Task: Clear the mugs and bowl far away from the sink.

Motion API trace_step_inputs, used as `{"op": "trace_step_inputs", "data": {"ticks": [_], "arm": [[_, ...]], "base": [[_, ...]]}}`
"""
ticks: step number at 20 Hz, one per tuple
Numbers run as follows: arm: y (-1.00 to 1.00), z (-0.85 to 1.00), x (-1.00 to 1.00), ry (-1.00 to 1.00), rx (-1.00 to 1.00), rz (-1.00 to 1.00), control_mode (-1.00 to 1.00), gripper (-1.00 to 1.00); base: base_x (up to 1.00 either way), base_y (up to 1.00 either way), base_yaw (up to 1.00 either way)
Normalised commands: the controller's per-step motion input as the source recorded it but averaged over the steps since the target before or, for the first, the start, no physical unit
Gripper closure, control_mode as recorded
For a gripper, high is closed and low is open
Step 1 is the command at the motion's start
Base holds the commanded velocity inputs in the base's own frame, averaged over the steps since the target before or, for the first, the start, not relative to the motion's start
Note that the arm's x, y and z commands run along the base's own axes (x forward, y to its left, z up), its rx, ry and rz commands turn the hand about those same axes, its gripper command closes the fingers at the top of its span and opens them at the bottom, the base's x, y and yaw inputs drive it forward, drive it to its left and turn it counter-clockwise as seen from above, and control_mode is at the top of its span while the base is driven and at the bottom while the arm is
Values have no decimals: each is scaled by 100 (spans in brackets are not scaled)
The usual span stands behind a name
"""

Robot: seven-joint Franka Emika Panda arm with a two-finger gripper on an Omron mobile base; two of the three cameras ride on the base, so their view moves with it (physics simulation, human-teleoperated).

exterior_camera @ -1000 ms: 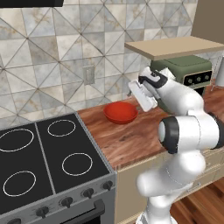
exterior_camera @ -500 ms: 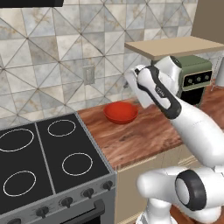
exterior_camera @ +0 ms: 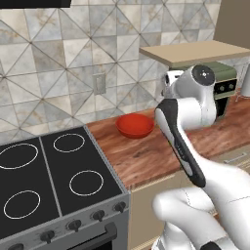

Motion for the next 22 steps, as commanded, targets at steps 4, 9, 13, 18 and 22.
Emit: {"op": "trace_step_inputs", "data": {"ticks": [4,9,13,18,22], "arm": [[-14,0,-43,-17,0,-18,-100,-100],[0,-5,-11,1,-1,-1,100,-100],[0,0,0,0,0,0,100,-100],[0,0,0,0,0,0,100,-100],[0,0,0,0,0,0,100,-100]], "base": [[0,0,0],[-42,2,-73],[-3,4,-100],[0,0,-100],[0,0,-100]]}}
